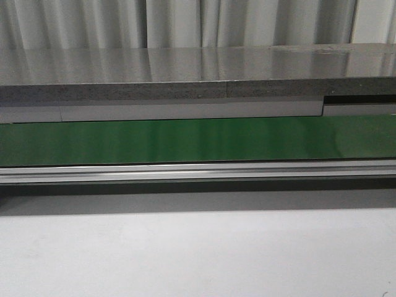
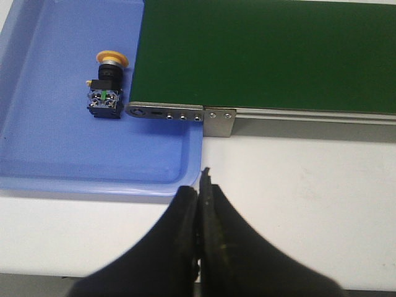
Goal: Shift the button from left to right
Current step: 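Lower the open left gripper around the yellow-capped button's black body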
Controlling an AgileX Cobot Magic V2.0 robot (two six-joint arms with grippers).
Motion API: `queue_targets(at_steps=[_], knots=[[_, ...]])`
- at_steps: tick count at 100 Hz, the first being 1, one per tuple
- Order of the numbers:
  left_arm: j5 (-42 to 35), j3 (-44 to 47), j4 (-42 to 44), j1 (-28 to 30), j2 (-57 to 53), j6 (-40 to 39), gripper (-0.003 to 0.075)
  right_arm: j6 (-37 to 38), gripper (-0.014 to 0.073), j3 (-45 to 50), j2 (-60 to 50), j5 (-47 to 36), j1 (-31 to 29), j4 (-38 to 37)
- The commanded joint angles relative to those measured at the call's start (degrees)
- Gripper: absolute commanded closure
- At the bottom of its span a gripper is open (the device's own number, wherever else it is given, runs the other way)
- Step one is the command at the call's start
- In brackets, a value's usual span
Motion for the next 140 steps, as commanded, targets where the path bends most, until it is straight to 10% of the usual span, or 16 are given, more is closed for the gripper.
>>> queue_targets(at_steps=[1,26,105,140], knots=[[-2.9,-2.1,-0.2,-0.5,0.3,0.4,0.0617,-0.2,0.0660,-1.0,-1.0,-4.7,-0.2,0.0],[-3.1,-2.1,-0.2,-0.5,0.3,0.4,0.0173,-0.2,0.0660,-1.0,-1.0,-4.7,-0.2,0.0],[-4.7,-23.6,11.7,4.6,21.2,0.9,0.0176,-0.2,0.0660,-1.0,-1.0,-4.7,-0.2,0.0],[-6.5,-31.7,-12.1,20.1,36.4,18.3,0.0176,-0.2,0.0660,-1.0,-1.0,-4.7,-0.2,0.0]])
